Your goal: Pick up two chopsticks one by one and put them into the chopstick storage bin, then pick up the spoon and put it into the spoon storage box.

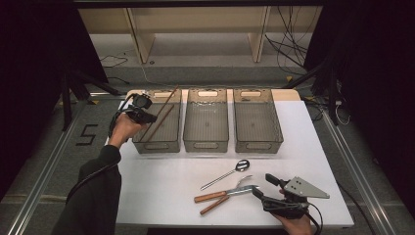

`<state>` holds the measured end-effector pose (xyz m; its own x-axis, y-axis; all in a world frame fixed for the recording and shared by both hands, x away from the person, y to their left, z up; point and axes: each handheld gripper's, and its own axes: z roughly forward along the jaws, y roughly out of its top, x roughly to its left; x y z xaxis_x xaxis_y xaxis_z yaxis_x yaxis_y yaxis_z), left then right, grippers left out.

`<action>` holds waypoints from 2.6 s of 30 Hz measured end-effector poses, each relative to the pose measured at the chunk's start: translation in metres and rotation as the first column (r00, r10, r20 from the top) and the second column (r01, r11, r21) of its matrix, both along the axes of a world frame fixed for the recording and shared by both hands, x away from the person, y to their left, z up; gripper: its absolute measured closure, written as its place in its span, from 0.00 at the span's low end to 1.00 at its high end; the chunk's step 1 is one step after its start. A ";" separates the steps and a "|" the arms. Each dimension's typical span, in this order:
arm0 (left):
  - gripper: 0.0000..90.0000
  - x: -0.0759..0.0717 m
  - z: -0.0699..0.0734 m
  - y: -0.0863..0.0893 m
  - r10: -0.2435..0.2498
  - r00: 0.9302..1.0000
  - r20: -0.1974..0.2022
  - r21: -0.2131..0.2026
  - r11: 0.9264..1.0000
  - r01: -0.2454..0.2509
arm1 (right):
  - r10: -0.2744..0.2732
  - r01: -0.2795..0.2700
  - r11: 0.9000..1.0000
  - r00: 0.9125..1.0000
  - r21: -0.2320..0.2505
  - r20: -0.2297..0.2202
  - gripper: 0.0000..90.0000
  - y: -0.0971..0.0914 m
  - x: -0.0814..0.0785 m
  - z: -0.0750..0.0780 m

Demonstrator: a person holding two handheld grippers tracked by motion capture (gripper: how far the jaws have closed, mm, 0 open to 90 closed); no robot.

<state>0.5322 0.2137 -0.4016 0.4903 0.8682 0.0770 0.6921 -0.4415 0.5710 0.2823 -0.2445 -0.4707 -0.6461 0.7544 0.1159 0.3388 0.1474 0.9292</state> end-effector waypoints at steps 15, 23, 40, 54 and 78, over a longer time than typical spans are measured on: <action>0.32 -0.066 0.021 -0.030 -0.086 0.993 0.084 -0.166 0.981 0.099 | -0.002 0.002 1.000 1.000 0.003 -0.002 0.37 0.000 0.000 0.000; 0.29 -0.106 0.015 -0.038 -0.102 0.984 0.148 -0.249 0.959 0.137 | 0.000 0.000 1.000 1.000 -0.003 -0.005 0.37 0.000 0.000 0.000; 0.23 -0.146 0.006 -0.052 -0.163 0.962 0.221 -0.275 0.936 0.221 | 0.009 -0.009 1.000 1.000 0.000 -0.005 0.37 0.000 0.001 0.000; 0.20 -0.165 -0.032 -0.052 -0.164 0.959 0.232 -0.331 0.913 0.237 | 0.007 -0.007 1.000 1.000 0.004 -0.011 0.37 -0.004 -0.001 -0.001; 0.19 -0.188 -0.060 -0.040 -0.108 0.949 0.295 -0.399 0.889 0.225 | 0.144 -0.148 0.984 0.988 -0.099 -0.046 0.36 0.005 0.014 0.012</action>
<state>0.3442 0.1738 -0.4613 0.6439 0.7531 -0.1350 0.4325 -0.2127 0.8762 0.2960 -0.2400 -0.4592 -0.7469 0.6612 0.0703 0.3416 0.2909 0.8937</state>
